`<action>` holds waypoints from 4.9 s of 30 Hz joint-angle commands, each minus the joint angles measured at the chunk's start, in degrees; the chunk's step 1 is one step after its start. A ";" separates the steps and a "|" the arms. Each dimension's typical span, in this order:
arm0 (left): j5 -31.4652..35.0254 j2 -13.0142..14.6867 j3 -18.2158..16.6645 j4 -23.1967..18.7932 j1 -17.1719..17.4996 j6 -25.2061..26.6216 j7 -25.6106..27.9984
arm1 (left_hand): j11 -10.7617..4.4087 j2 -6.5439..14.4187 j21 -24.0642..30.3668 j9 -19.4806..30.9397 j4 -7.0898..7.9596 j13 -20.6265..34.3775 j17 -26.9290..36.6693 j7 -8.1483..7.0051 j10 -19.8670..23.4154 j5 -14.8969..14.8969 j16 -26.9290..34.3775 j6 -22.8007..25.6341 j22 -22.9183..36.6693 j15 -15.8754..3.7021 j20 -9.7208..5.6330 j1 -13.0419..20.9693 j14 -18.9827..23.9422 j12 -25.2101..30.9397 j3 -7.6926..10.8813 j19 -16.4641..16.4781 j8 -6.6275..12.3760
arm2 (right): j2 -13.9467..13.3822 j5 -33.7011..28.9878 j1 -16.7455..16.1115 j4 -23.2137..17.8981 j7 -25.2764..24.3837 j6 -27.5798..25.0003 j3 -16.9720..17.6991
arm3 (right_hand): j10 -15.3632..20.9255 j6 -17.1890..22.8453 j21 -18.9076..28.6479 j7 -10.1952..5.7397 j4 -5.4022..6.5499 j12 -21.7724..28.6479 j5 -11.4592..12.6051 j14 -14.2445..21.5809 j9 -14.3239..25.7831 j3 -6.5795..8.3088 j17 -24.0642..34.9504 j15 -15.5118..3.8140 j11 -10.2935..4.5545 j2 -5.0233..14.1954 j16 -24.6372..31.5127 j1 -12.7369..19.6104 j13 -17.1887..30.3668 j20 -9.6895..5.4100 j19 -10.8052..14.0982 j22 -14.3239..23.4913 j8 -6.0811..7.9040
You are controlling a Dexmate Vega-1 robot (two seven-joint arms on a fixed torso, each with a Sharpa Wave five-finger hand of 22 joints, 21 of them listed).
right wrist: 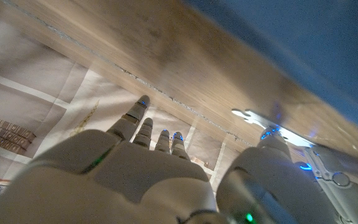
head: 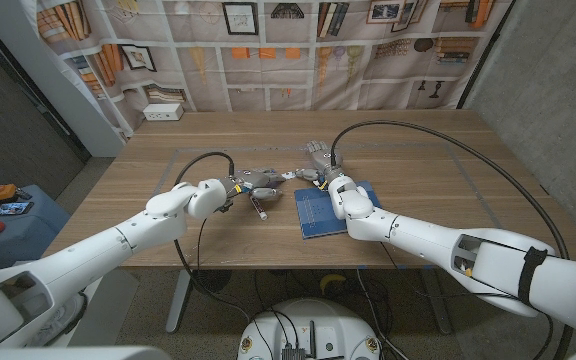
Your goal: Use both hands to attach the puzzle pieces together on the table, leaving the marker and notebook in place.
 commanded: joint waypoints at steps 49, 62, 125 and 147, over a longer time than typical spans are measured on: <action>-0.82 1.60 -5.12 -4.83 4.20 2.36 7.11 | 0.54 5.55 0.27 0.32 0.21 0.08 0.18 -0.31 -2.06 -0.09 -0.09 0.28 0.15 -2.39 -2.20 0.49 -0.41 0.21 0.25 -3.04 0.38 | -3.33 3.71 -4.31 -10.82 -3.61 2.08 7.41 | 2.77 2.71 0.28 -0.92 0.22 0.89 0.54 1.81 0.08 -0.02 0.55 -0.47 -0.77 1.02 1.18 -0.79 0.08 0.10 1.75 0.02 1.14; -4.24 2.13 -7.81 -5.64 6.71 3.80 11.09 | 0.56 5.50 0.47 0.31 0.15 0.07 0.16 -0.52 -2.19 -0.09 0.02 0.02 0.13 -2.87 -2.07 0.54 0.01 0.29 0.27 -2.23 0.29 | -5.28 6.37 -6.45 -15.04 -3.33 2.86 10.72 | 3.78 3.63 0.28 -1.22 1.08 1.01 0.45 2.37 0.08 -0.28 0.74 -0.84 -1.11 1.87 1.45 -2.09 0.08 -0.20 2.04 0.02 1.24; -34.10 -11.21 -15.42 14.78 5.83 -10.06 31.84 | 1.39 5.51 1.17 0.18 -2.79 -0.03 0.04 0.89 -2.46 -0.25 0.27 -0.65 -0.07 -2.24 -0.33 2.90 2.74 0.54 1.90 3.32 0.37 | -14.16 32.48 -15.85 -20.15 -5.55 20.26 30.82 | 7.96 5.38 0.12 -2.77 4.72 1.15 -0.40 3.32 0.03 -1.70 1.22 -3.22 -2.00 5.10 1.75 -8.00 0.06 -2.04 2.56 0.04 0.84; -47.70 -19.76 -18.01 23.64 6.01 -19.37 33.21 | 1.62 5.66 1.44 0.21 -4.07 -0.03 0.12 1.34 -1.49 -0.37 0.39 0.11 -0.09 -2.08 0.13 3.97 4.53 0.81 2.39 6.25 0.58 | -14.97 50.04 -21.30 -14.28 -3.55 35.63 39.73 | 9.30 7.13 0.17 -3.04 5.80 1.13 -0.73 4.11 -0.01 -2.08 1.29 -3.66 -2.04 6.21 1.96 -9.72 0.05 -2.29 2.78 0.04 1.16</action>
